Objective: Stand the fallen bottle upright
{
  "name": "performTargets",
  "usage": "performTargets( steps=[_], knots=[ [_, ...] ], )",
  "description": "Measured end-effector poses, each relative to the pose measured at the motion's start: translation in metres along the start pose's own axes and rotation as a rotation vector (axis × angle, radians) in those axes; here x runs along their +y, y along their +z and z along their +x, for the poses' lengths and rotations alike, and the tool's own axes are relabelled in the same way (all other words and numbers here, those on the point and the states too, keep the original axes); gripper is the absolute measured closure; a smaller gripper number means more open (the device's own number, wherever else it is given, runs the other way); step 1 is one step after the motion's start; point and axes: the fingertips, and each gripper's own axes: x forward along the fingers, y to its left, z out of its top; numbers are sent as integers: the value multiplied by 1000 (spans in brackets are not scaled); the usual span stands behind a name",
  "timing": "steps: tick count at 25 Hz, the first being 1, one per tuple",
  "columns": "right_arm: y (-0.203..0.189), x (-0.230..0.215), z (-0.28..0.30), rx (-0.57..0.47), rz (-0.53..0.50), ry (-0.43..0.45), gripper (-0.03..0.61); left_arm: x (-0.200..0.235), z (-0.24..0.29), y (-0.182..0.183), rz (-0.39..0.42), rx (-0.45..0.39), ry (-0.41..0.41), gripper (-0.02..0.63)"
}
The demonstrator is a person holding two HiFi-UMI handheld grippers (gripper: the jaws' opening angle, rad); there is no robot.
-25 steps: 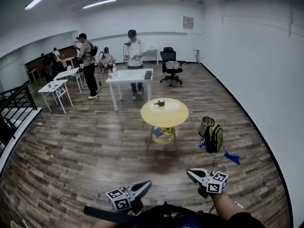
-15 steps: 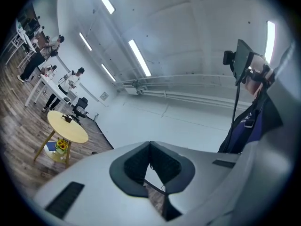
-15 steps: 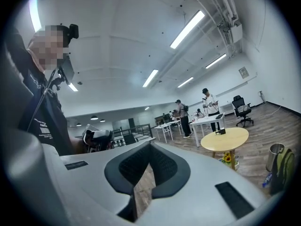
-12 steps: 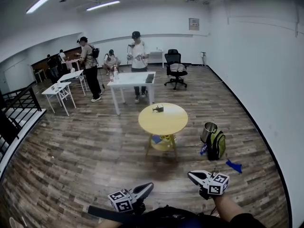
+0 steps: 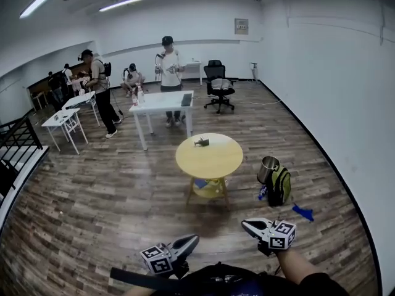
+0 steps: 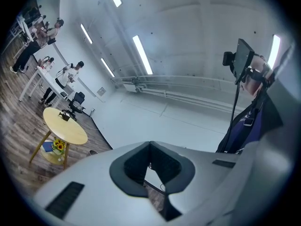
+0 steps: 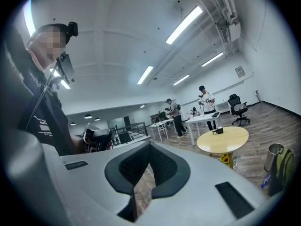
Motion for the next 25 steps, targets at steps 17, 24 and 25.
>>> performTargets(
  steps=[17,24,25],
  knots=[
    [7,-9,172,23,5,-46,581,140,-81,93,-12,30,-18,604],
    [17,-57,186,4,26,-13,581,175,-48,91,0,39,6,604],
    [19,-67,186,1,27,-5,581,179,-39,92,8,39,10,604]
  ],
)
